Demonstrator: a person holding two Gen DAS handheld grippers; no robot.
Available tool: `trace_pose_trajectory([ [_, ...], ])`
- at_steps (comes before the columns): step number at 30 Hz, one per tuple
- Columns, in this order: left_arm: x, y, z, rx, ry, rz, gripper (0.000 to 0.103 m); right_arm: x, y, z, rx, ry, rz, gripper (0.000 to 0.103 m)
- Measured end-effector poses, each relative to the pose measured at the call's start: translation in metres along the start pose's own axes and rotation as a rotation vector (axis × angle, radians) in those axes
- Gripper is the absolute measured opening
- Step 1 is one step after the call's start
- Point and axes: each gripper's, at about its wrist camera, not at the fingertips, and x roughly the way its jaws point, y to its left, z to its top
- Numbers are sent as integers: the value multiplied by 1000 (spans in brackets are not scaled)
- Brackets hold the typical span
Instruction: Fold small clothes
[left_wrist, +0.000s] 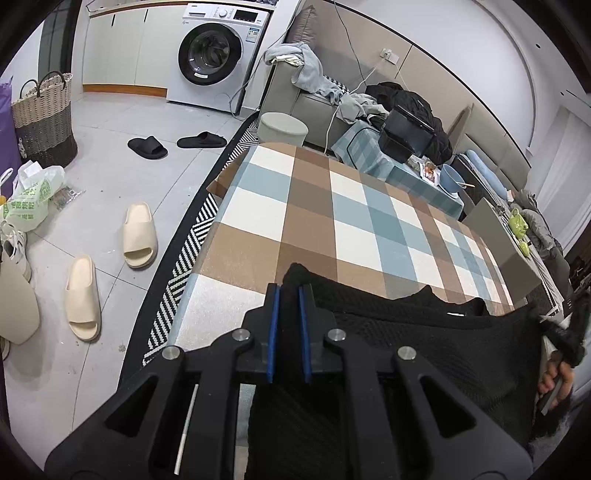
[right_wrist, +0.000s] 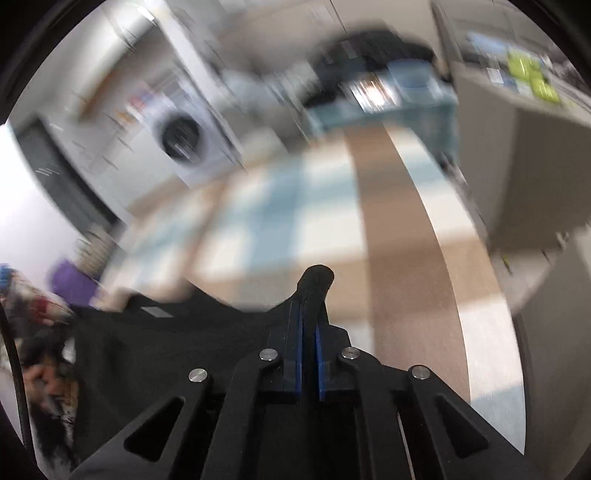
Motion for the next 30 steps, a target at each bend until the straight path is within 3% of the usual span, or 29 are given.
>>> trace_pose_trajectory([
  [1, -1, 1, 0, 0, -5, -1, 8, -12, -5, 4, 40, -56, 4, 5],
  [4, 1, 2, 1, -8, -5, 2, 8, -16, -15, 9, 82, -88, -33, 5],
  [9, 9, 7, 4, -28, 14, 6, 8, 12, -25, 4, 130, 0, -90, 5],
  [12, 10, 8, 3, -26, 32, 32, 9, 29, -29, -2, 146, 71, -171, 12],
  [16, 4, 7, -5, -9, 42, 43, 28, 22, -33, -12, 140, 92, -196, 17],
  [21, -17, -2, -24, 45, 38, 64, 37, -6, -26, -30, 103, 106, -193, 25],
  [24, -40, -13, -40, 87, 23, 68, 46, -30, -13, -48, 65, 105, -174, 37],
  [25, -51, -19, -48, 111, 14, 70, 54, -38, -9, -54, 50, 101, -162, 40],
  [30, -90, -41, -83, 188, -10, 75, 69, -73, 9, -91, 11, 101, -147, 41],
])
